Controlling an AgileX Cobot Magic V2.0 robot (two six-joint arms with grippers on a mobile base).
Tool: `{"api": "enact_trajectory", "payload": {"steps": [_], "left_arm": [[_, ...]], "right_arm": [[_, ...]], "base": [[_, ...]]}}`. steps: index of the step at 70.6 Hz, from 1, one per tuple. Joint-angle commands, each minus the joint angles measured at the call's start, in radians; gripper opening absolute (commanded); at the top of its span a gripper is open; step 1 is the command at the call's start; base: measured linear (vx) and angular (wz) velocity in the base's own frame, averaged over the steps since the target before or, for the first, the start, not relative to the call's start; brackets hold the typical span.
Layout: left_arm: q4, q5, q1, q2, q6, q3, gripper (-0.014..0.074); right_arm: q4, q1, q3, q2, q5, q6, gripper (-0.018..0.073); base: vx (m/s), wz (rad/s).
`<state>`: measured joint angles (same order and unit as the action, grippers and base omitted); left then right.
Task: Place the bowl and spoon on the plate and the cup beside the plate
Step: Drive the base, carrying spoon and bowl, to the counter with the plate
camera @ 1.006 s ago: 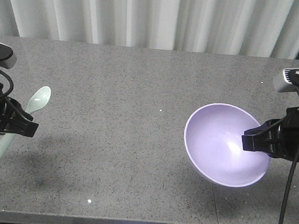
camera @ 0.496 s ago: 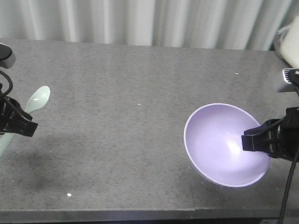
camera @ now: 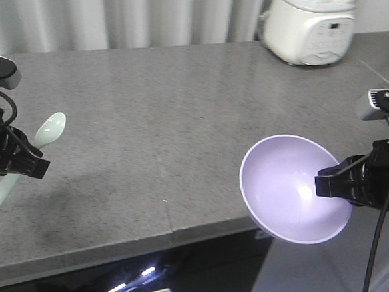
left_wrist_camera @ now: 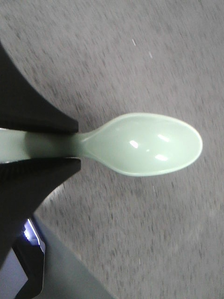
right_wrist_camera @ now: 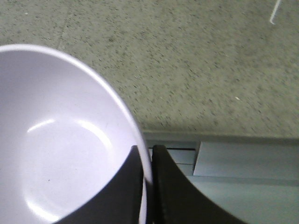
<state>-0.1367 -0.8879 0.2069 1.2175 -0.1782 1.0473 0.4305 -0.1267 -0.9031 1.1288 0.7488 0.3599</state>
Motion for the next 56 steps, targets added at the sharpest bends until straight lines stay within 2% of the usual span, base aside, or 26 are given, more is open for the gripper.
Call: {"api": "enact_trajectory", "payload": {"steps": [1, 56], "left_arm": [[-0.018, 0.05, 0.004, -0.026, 0.004, 0.022, 0.008], [-0.018, 0.05, 0.004, -0.026, 0.004, 0.022, 0.008]], "right_arm": [[0.022, 0.002, -0.024, -0.024, -0.053, -0.001, -0.0003], [0.022, 0.002, -0.024, -0.024, -0.05, -0.001, -0.0003]], "base": [[-0.12, -0.51], [-0.1, -0.46]]}}
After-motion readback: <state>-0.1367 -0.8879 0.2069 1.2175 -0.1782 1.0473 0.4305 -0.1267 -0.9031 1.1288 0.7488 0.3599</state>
